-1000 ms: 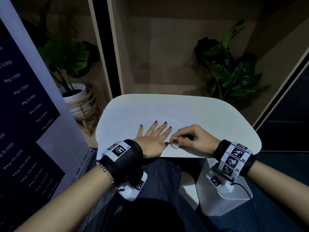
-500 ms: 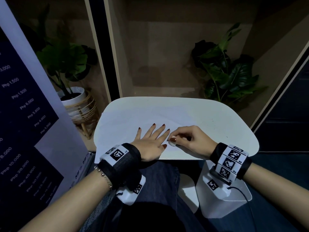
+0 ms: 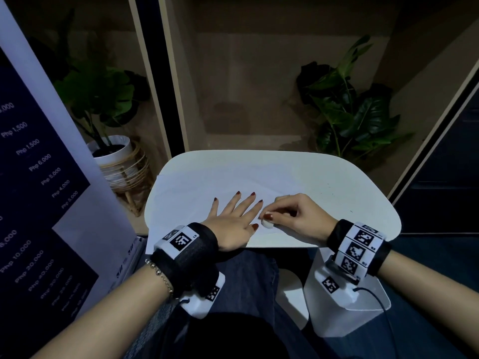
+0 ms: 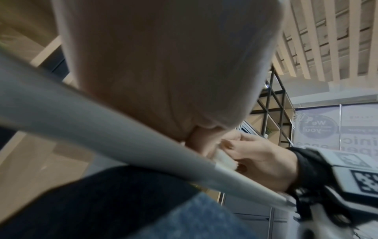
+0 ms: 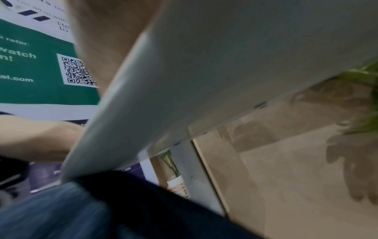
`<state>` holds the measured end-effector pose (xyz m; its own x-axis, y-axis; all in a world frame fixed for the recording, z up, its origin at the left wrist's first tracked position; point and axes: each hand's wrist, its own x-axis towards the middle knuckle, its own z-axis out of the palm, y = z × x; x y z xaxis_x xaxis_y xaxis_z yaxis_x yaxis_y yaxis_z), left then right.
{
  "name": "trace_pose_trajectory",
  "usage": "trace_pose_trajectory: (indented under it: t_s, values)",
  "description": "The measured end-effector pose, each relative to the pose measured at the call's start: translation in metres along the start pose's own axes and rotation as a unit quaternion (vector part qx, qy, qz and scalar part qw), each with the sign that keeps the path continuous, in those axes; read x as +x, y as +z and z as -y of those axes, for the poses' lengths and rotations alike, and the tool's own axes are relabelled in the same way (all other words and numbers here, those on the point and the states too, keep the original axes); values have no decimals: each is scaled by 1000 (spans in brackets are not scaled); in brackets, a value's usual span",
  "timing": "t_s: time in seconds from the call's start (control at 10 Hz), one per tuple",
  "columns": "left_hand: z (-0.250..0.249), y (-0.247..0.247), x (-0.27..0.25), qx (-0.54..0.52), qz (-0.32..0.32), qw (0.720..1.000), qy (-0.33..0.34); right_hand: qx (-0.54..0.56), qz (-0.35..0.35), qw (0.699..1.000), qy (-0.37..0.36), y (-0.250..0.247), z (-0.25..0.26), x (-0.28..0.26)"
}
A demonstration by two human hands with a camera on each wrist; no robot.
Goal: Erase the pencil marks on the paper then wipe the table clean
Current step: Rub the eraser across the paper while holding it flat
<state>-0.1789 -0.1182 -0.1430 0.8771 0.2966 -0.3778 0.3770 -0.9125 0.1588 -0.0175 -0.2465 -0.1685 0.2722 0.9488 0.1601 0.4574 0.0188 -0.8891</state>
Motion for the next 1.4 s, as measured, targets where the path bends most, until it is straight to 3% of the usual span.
trace_pose_trajectory:
  t_s: [0.1, 0.2, 0.3, 0.4, 0.5, 0.6, 0.7, 0.8, 0.9, 1.1, 1.2, 1.3, 1.4]
  values:
    - [-1, 0, -1, -3, 3, 1000, 0, 32, -4, 999, 5, 3, 0, 0]
    - [0, -1, -2, -10, 6, 1000, 1, -12, 60, 998, 12, -6, 2, 0]
    - [0, -1, -1, -8, 6, 1000, 0, 12, -17, 1000, 14, 2, -1, -1]
    - [-1, -1, -1, -7, 7, 1000, 0, 27, -12, 1000, 10, 2, -1, 0]
    - [0, -1, -1, -8, 7, 1000, 1, -36, 77, 996, 1, -9, 0, 1]
    - [0, -1, -1, -8, 3, 1000, 1, -27, -10, 1000, 1, -2, -4, 1]
    - [0, -1, -1, -8, 5, 1000, 1, 15, 3, 1000, 8, -2, -5, 1]
    - [0, 0, -2, -5, 4, 1000, 0, 3, 62, 998, 17, -8, 2, 0]
    - [0, -1, -2, -3, 3, 1000, 0, -5, -31, 999, 14, 0, 0, 1]
    - [-1, -1, -3, -2, 5, 1000, 0, 12, 43, 999, 24, -6, 2, 1]
    - [-1, -2, -3, -1, 7, 1000, 0, 23, -58, 998, 27, 2, -3, 2]
    - [-1, -2, -3, 0, 9, 1000, 0, 25, -40, 999, 25, -1, -4, 2]
    - [-1, -1, -3, 2, 8, 1000, 0, 45, 25, 998, 40, -8, -2, 2]
